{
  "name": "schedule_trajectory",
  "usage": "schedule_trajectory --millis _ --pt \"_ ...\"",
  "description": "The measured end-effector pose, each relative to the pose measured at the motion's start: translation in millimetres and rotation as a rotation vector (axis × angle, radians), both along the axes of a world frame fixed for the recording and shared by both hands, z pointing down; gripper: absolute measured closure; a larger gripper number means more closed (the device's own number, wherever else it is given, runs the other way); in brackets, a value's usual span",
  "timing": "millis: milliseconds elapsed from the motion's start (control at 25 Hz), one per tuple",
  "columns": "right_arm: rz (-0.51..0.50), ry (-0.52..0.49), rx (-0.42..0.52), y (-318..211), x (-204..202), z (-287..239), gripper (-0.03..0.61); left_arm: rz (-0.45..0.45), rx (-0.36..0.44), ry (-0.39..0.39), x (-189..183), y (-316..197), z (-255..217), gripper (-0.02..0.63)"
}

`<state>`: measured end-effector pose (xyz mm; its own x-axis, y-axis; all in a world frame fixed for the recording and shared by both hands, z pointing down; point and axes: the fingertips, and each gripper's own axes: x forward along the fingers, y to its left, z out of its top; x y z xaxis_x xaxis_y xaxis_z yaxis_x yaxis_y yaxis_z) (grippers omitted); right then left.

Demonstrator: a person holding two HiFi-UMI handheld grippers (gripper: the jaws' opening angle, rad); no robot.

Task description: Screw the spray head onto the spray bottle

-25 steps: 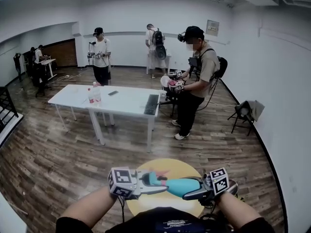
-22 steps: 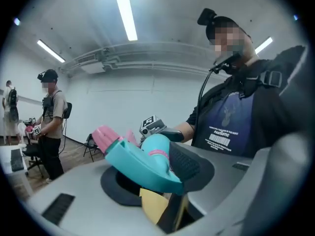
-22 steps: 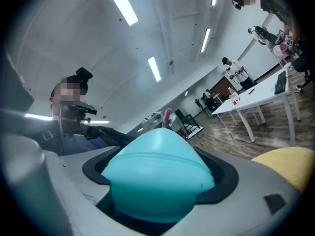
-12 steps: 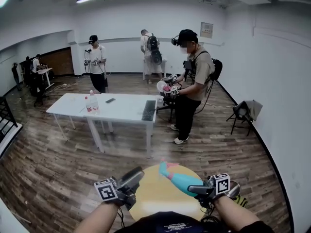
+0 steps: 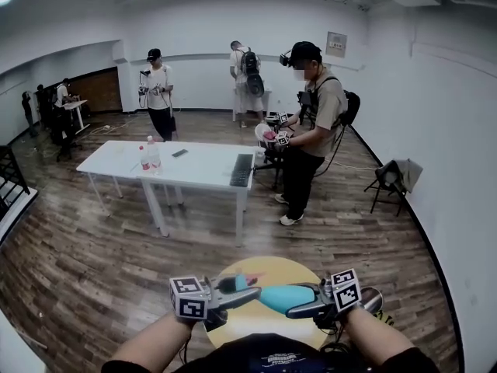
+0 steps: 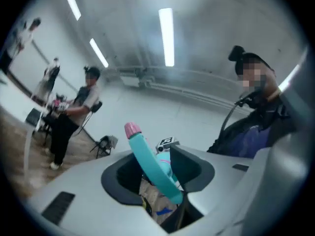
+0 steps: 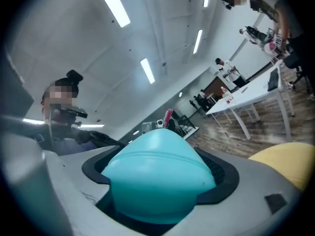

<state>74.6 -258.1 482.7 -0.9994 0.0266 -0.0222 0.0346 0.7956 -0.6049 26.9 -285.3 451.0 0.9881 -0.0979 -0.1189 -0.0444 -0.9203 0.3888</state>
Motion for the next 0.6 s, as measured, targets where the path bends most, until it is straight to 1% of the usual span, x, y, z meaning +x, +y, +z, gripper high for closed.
schedule_trajectory --millis 80,120,160,240,320,360,400,440,520,560,600 --pt "-0.056 0.027 0.056 12.2 4.0 -4.6 0.097 0.085 0.201 -0.107 9.6 20.8 -1.9 0.425" --pt "-0.078 0.055 0.090 18.1 7.1 -4.2 0.097 0.122 0.283 -0.160 12.3 30.0 0.8 0.423" --pt "-0.095 0.082 0.118 22.8 9.5 -3.2 0.098 0.156 0.347 -0.201 14.4 37.4 4.5 0.425" --pt "-0.117 0.114 0.149 27.4 12.5 -1.5 0.099 0.208 0.434 -0.243 18.0 46.2 10.8 0.428" --pt "-0.123 0.118 0.156 28.7 14.4 -1.2 0.100 0.229 0.468 -0.252 20.8 49.5 12.8 0.428" --pt "-0.119 0.112 0.153 28.6 15.1 -2.2 0.100 0.227 0.459 -0.241 21.5 49.0 12.0 0.428" --pt "-0.109 0.101 0.146 27.4 15.4 -4.3 0.100 0.216 0.426 -0.218 21.6 46.5 9.6 0.428" --pt "-0.093 0.085 0.135 24.8 15.2 -7.5 0.100 0.191 0.368 -0.182 20.9 41.6 5.3 0.430" --pt "-0.041 0.032 0.103 15.5 14.9 -15.3 0.100 0.098 0.203 -0.077 14.9 25.2 -8.3 0.423" --pt "-0.009 -0.008 0.081 9.7 16.3 -18.8 0.098 0.030 0.115 -0.006 6.8 14.3 -15.8 0.408" --pt "0.024 -0.059 0.053 3.8 19.9 -21.5 0.098 -0.044 0.031 0.084 -6.9 2.0 -21.7 0.366"
